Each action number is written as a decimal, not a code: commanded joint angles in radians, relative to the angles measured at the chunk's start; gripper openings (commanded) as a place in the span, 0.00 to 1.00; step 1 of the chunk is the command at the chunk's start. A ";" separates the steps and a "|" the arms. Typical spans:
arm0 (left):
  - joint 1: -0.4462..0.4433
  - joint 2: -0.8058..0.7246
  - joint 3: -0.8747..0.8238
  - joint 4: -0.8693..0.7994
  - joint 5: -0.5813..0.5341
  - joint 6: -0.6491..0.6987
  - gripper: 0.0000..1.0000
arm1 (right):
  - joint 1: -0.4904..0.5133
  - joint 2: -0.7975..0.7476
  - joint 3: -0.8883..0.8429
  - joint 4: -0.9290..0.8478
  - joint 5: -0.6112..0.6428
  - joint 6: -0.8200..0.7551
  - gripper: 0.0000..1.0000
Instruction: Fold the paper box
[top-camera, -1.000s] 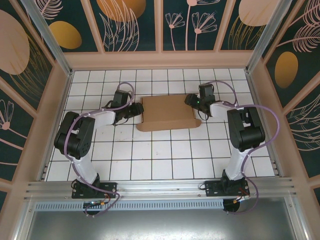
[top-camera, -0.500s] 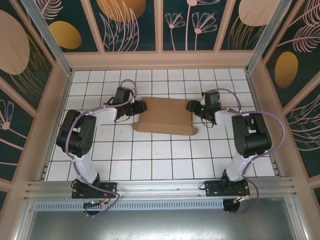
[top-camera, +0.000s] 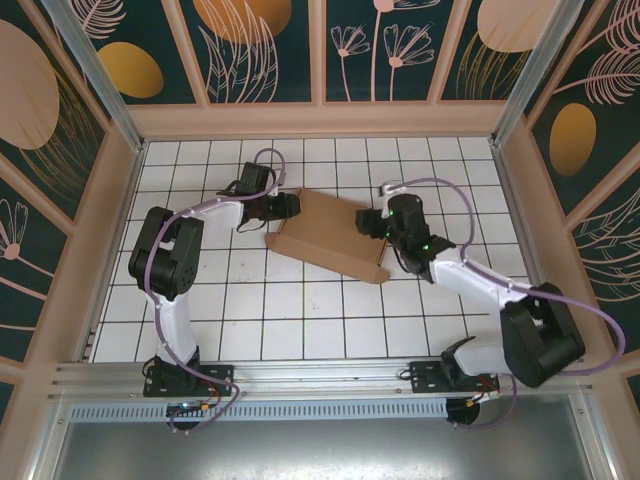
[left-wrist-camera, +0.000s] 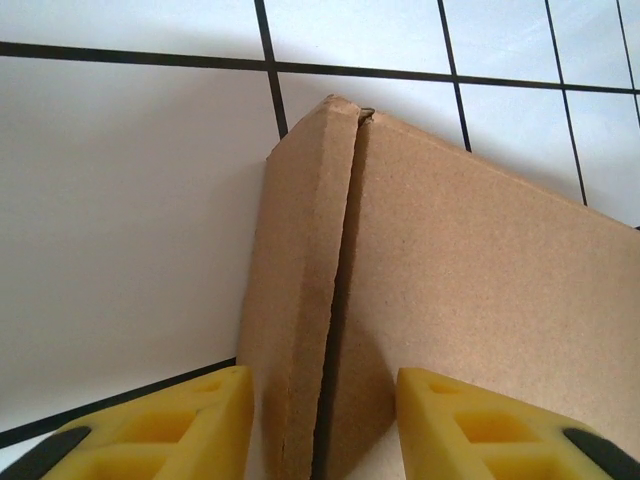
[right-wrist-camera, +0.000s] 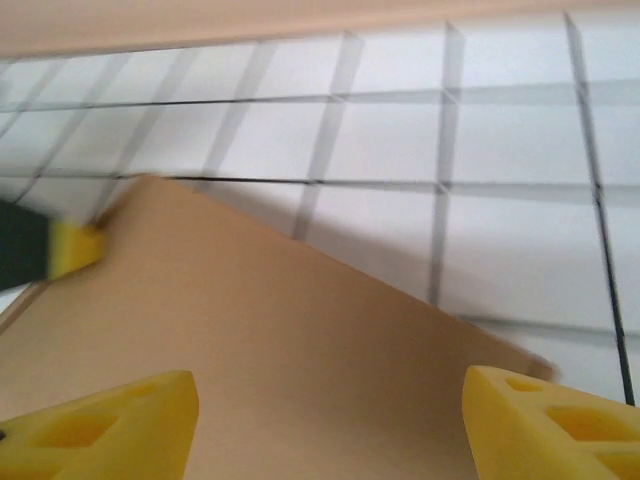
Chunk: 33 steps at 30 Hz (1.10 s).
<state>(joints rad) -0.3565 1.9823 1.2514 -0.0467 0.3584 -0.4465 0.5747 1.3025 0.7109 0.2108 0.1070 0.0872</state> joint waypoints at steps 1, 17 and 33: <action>-0.006 0.033 -0.004 -0.070 -0.033 0.046 0.41 | 0.110 0.017 -0.048 0.112 -0.070 -0.458 0.72; -0.006 0.019 -0.029 -0.030 -0.001 0.023 0.37 | 0.230 0.385 0.096 0.059 0.059 -0.799 0.74; -0.006 0.053 -0.028 -0.024 0.018 0.038 0.34 | 0.245 0.324 0.047 0.193 0.074 -0.688 0.56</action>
<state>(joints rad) -0.3550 1.9903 1.2461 -0.0040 0.3595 -0.4332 0.8391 1.7264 0.7628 0.3920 0.2756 -0.7296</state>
